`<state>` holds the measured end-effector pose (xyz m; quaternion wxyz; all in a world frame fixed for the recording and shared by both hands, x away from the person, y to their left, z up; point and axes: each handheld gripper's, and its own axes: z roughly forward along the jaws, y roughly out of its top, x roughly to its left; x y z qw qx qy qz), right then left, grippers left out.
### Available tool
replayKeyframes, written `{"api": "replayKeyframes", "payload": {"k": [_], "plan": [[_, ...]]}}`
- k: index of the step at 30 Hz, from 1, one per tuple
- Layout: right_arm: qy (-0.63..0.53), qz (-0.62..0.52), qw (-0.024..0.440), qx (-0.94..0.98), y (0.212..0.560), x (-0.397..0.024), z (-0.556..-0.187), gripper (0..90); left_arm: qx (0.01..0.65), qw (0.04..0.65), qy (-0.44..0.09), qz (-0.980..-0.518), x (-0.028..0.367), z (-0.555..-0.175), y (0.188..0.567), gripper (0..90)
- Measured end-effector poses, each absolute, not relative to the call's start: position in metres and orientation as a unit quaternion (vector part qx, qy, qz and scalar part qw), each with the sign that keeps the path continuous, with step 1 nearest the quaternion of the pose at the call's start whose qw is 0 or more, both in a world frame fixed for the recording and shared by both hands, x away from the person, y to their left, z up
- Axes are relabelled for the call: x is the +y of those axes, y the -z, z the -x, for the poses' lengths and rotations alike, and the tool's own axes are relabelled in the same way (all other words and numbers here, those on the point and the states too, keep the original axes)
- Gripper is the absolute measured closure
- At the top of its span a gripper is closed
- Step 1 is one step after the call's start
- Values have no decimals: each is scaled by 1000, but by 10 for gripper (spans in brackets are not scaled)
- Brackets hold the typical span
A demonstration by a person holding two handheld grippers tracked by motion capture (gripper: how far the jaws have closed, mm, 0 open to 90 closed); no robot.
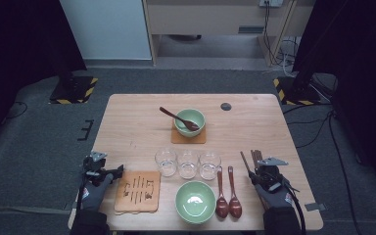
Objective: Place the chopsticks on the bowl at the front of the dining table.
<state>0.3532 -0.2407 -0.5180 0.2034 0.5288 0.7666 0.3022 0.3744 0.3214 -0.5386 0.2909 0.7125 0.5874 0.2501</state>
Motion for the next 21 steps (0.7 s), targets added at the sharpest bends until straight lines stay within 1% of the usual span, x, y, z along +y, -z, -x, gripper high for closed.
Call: {"api": "replayKeyframes", "payload": {"k": [4, 10, 21], "plan": [[-303, -527, 198, 769, 519, -241, -349, 722, 587, 291, -250, -713, 321, -374, 539, 8], [-292, -524, 198, 775, 521, -238, -348, 733, 587, 291, -250, -713, 321, -374, 539, 8], [-285, -527, 192, 777, 525, -235, -349, 794, 587, 291, -250, -713, 321, -374, 539, 7]]}}
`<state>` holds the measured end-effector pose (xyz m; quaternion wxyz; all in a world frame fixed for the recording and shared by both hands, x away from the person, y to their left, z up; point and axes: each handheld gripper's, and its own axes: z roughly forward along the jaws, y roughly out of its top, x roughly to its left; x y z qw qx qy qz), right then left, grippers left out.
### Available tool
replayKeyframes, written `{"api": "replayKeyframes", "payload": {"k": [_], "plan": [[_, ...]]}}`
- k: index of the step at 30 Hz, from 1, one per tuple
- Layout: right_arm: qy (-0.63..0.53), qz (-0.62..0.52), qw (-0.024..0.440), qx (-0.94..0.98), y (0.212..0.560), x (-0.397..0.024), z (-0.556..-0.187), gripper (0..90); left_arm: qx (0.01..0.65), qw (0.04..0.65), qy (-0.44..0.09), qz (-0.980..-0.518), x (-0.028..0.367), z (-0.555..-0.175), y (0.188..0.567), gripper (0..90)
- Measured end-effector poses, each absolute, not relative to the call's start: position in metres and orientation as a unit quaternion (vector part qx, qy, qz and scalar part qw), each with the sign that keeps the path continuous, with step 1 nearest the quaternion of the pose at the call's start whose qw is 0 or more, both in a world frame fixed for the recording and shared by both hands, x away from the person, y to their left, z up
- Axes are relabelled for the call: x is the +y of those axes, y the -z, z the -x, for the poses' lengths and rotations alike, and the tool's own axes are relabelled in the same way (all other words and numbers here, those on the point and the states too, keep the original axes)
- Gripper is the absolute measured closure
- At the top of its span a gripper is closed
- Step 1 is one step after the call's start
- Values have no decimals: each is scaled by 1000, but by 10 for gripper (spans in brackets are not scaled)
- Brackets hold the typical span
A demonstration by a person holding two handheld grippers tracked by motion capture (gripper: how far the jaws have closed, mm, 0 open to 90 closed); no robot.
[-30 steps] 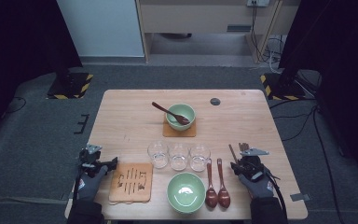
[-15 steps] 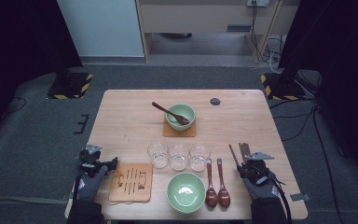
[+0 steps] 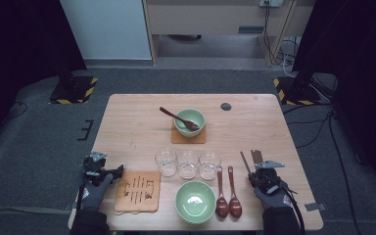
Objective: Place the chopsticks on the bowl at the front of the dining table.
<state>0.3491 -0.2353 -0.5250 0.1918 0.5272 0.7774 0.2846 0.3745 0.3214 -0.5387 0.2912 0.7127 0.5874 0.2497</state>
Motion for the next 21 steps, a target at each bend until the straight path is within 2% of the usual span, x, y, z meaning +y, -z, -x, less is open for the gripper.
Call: {"api": "replayKeyframes", "payload": {"k": [9, 21], "plan": [[-285, -531, 191, 775, 525, -233, -351, 834, 587, 291, -249, -713, 321, -375, 539, 5], [-297, -531, 176, 774, 525, -225, -357, 841, 587, 292, -248, -713, 321, -375, 539, 2]]}}
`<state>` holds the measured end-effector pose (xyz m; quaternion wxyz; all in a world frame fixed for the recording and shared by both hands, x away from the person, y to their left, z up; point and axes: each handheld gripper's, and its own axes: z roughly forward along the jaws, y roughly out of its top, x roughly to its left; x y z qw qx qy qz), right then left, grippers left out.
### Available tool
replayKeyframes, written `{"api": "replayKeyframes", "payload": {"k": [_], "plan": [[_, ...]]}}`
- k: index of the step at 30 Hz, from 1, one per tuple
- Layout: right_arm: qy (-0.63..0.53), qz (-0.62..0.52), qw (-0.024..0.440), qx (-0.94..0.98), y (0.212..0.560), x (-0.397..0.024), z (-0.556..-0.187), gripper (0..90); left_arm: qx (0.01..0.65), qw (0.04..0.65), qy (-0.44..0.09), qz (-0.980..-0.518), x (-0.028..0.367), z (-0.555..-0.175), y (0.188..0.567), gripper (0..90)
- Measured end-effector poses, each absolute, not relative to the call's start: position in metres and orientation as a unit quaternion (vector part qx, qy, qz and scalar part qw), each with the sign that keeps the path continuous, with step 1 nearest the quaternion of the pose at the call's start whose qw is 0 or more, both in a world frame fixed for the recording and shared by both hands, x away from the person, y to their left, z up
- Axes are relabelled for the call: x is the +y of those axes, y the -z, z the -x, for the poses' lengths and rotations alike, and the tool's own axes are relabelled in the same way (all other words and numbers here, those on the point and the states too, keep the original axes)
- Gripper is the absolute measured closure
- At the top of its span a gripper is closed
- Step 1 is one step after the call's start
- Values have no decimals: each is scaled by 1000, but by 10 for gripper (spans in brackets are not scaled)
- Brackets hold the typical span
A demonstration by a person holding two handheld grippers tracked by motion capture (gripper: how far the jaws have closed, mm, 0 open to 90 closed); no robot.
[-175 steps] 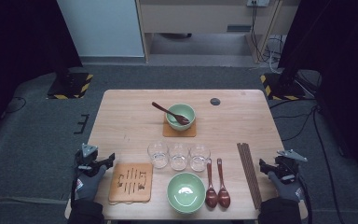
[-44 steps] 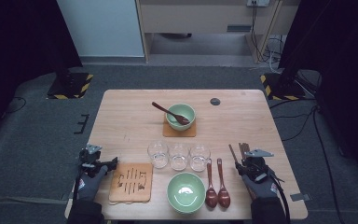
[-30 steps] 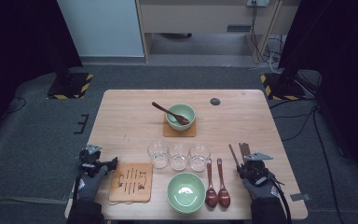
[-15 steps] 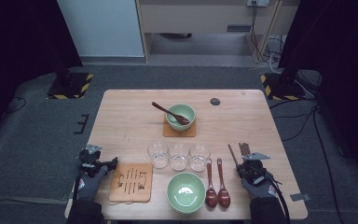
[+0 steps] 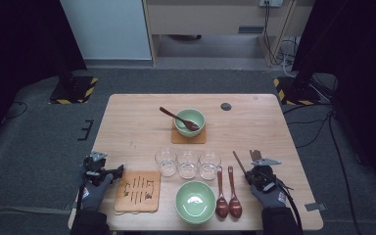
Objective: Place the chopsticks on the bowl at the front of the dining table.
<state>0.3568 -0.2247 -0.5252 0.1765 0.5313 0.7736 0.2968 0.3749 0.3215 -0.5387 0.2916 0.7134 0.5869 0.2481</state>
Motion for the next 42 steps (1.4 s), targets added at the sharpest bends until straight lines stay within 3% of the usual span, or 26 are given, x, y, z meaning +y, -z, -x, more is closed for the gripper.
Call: {"api": "replayKeyframes", "payload": {"k": [12, 21, 42], "plan": [[-308, -533, 173, 769, 527, -222, -361, 840, 587, 291, -248, -714, 321, -375, 539, 0], [-308, -528, 175, 772, 526, -226, -355, 789, 587, 292, -248, -714, 321, -375, 539, 0], [-309, -531, 186, 767, 525, -222, -356, 846, 587, 292, -248, -714, 321, -375, 539, 0]]}}
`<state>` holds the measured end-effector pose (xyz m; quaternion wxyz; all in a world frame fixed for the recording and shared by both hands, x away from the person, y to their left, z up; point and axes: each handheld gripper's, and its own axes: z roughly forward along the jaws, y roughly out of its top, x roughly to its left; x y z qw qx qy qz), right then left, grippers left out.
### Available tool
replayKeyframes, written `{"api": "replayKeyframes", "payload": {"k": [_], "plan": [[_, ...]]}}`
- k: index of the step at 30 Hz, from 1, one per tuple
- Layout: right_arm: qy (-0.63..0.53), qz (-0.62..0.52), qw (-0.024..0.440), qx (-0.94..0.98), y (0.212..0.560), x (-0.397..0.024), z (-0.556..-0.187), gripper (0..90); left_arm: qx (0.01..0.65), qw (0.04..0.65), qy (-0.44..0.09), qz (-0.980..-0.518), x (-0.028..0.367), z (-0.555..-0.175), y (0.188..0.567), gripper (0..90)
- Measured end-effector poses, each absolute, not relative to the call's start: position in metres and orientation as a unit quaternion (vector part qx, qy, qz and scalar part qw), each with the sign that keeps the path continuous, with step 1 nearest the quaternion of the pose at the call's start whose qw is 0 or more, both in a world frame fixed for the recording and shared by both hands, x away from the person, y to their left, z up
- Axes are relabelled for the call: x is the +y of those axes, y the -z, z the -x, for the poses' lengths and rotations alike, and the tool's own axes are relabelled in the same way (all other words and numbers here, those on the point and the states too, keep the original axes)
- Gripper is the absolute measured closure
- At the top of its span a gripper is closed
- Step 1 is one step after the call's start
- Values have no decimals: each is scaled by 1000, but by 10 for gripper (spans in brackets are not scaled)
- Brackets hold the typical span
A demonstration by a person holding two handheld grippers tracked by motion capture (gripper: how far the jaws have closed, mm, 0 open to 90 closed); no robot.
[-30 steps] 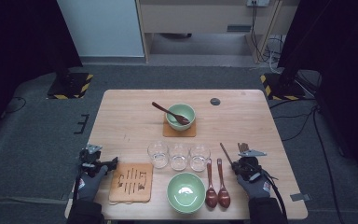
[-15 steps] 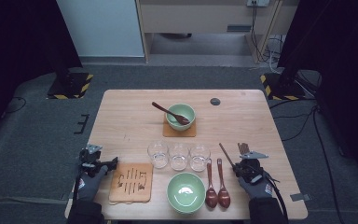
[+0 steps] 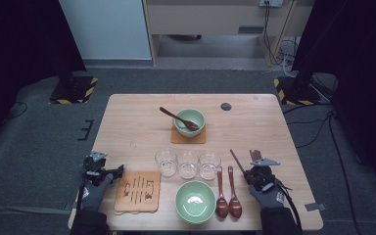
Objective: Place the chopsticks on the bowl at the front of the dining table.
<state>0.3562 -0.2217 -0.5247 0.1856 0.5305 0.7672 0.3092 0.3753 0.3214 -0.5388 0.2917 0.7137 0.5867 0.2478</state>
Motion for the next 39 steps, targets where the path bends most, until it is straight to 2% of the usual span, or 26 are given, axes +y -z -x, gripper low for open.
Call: {"api": "replayKeyframes", "payload": {"k": [29, 39], "plan": [[-384, -534, 217, 721, 483, -237, -357, 848, 586, 292, -247, -714, 321, -376, 539, 0], [-424, -529, 238, 696, 446, -235, -369, 848, 587, 292, -247, -714, 321, -376, 539, 0]]}}
